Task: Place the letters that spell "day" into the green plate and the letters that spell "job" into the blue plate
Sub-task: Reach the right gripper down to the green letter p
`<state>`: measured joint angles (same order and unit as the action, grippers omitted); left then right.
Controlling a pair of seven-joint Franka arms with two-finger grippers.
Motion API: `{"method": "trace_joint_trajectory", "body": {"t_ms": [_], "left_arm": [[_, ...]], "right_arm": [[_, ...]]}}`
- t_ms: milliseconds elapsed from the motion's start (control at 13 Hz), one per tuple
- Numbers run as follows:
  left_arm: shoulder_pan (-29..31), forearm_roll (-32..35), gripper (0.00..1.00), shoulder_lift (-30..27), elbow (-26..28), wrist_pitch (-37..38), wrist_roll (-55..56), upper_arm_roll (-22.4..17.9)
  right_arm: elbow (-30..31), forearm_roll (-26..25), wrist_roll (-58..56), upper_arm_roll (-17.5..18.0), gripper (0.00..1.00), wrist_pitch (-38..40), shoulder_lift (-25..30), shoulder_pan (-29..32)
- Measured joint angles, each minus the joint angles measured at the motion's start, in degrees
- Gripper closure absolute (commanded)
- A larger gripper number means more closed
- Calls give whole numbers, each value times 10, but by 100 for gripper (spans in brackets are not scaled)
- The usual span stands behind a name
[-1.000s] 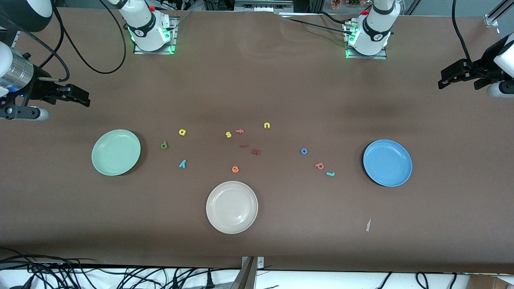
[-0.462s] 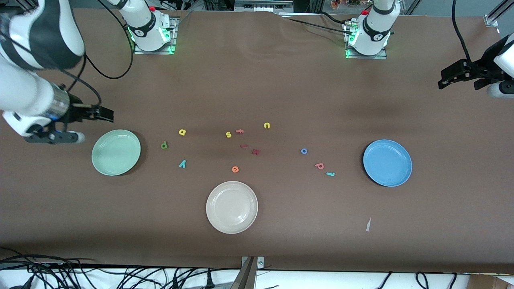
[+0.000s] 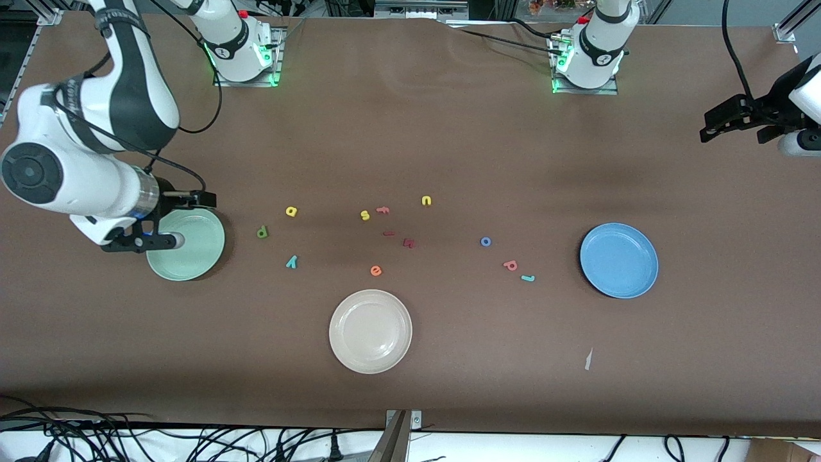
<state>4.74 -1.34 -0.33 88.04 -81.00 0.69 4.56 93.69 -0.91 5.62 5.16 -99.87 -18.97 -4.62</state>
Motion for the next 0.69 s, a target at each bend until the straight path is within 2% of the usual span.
{"method": "trace_joint_trajectory", "body": {"t_ms": [231,462,692], "left_arm": [[0,0,0,0,0,0,0,0],[0,0,0,0,0,0,0,0],[0,0,0,0,0,0,0,0]], "right_arm": [[74,0,0,22,0,-134,-19,-3],[167,0,-4,25,0,-282,-21,-4],[253,-2,-78,29,0,-420,-41,-4]]}}
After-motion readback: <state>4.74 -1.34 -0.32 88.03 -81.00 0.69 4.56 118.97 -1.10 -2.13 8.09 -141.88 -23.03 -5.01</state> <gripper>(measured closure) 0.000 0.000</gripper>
